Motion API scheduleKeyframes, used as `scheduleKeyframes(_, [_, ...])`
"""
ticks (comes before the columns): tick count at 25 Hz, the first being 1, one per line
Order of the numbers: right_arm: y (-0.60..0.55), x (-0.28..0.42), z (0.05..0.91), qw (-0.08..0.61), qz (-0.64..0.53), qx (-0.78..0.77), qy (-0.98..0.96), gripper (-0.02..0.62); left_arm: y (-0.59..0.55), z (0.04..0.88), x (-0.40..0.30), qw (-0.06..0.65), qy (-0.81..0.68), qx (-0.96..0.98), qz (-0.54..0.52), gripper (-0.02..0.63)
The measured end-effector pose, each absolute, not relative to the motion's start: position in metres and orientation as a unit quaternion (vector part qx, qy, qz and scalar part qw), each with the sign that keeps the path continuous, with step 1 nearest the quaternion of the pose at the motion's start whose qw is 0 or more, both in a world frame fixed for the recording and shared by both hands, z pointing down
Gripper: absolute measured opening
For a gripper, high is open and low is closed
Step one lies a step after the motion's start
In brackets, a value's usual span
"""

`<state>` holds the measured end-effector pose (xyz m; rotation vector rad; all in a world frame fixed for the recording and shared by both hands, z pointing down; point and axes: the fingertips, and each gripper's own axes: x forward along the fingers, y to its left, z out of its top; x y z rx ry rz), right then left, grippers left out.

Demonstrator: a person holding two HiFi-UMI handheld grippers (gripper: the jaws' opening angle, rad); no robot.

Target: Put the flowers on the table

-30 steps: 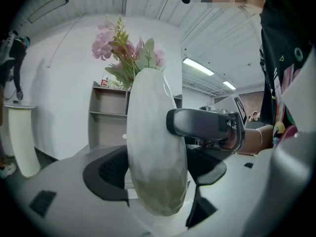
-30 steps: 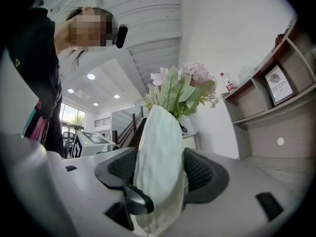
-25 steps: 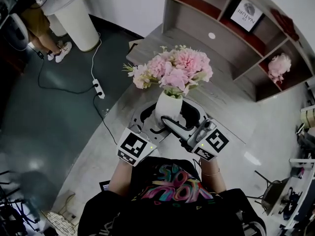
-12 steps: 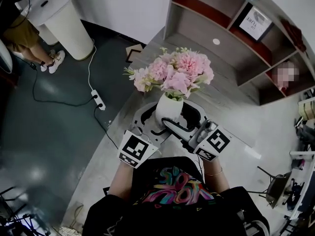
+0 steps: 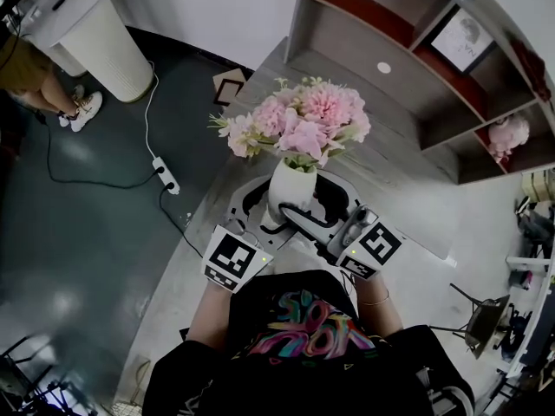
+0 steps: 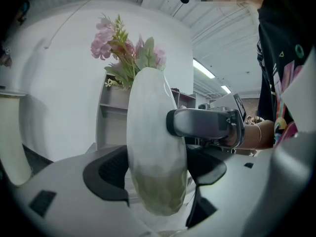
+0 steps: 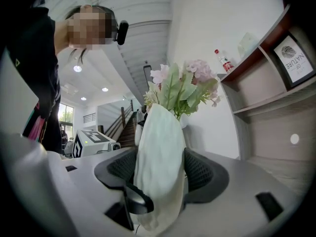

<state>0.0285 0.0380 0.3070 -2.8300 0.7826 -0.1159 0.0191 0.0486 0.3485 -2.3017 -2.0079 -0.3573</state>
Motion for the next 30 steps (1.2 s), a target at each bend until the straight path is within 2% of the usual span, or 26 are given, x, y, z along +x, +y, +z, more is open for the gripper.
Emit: scheduleKeyframes(30, [0.035,0.03,0.306,0.109,-0.016,-0.956,0.27,0.322,0.044,0.348,0.023,0.051,-0.649,-0.752,-0.108,0.367])
